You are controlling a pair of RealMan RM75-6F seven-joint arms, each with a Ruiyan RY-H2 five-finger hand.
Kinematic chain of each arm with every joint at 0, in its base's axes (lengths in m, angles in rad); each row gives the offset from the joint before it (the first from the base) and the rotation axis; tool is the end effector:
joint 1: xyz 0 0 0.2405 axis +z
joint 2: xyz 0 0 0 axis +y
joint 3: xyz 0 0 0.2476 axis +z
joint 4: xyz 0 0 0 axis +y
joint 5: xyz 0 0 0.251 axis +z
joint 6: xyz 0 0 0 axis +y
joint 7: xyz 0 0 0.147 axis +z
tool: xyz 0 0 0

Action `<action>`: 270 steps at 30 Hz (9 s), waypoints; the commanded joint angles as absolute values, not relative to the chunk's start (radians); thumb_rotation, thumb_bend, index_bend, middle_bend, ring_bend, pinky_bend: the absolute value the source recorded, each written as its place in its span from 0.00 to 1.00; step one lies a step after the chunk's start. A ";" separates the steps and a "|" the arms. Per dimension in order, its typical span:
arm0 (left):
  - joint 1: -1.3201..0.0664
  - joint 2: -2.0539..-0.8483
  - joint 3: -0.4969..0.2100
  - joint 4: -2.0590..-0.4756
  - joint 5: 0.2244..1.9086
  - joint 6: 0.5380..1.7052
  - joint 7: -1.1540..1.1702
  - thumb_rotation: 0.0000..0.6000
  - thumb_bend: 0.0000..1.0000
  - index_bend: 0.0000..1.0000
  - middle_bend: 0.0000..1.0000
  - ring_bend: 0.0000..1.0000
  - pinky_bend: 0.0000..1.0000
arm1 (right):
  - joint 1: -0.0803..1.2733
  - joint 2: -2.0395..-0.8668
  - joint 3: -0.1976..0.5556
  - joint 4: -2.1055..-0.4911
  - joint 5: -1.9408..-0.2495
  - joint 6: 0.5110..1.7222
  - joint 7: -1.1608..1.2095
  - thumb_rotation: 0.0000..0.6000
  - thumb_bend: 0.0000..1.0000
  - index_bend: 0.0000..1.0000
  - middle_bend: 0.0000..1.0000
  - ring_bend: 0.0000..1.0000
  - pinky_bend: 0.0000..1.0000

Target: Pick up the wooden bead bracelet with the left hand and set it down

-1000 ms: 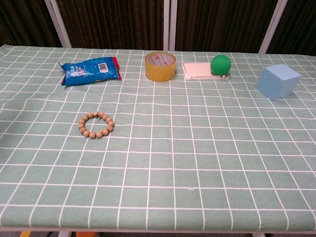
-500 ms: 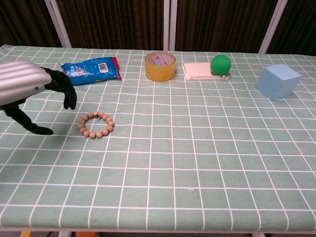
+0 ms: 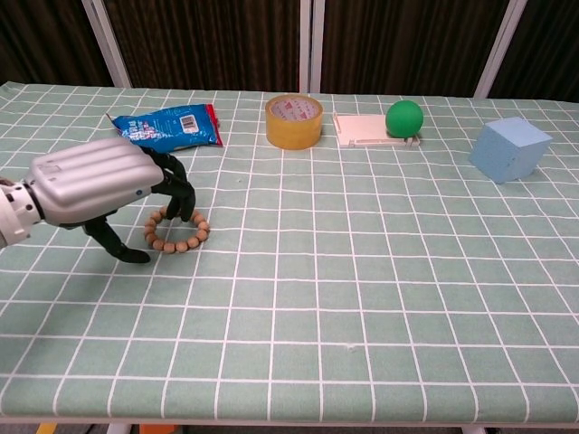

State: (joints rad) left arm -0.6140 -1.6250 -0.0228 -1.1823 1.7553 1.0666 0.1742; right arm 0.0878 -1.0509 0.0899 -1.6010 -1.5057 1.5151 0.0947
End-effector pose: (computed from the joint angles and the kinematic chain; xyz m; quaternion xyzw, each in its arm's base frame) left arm -0.1934 0.2997 -0.0819 -0.8451 -0.1747 -0.3656 0.3488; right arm -0.3220 -0.1982 0.1516 0.5787 -0.3680 0.4200 0.5943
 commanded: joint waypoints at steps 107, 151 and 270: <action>-0.666 -1.294 -0.118 -1.612 1.256 0.583 -1.712 0.29 0.26 0.62 0.73 0.44 0.11 | 0.067 -1.048 0.099 -1.590 -1.530 1.555 0.148 1.00 0.10 0.00 0.08 0.00 0.00; -0.479 -1.326 -0.286 -1.686 1.351 0.662 -1.343 0.54 0.57 0.59 0.71 0.50 0.14 | 0.065 -1.036 0.096 -1.618 -1.549 1.567 0.136 1.00 0.10 0.00 0.09 0.00 0.00; -0.577 -1.396 -0.133 -1.625 1.431 0.864 -1.343 1.00 0.99 0.48 0.63 0.49 0.15 | 0.053 -1.005 0.110 -1.641 -1.553 1.601 0.106 1.00 0.10 0.00 0.09 0.00 0.00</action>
State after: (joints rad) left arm -0.5763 -1.3958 -0.1333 -1.6247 1.4311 0.8638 -1.3422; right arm 0.0529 -1.0055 0.1105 -1.6405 -1.5530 1.6015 0.1057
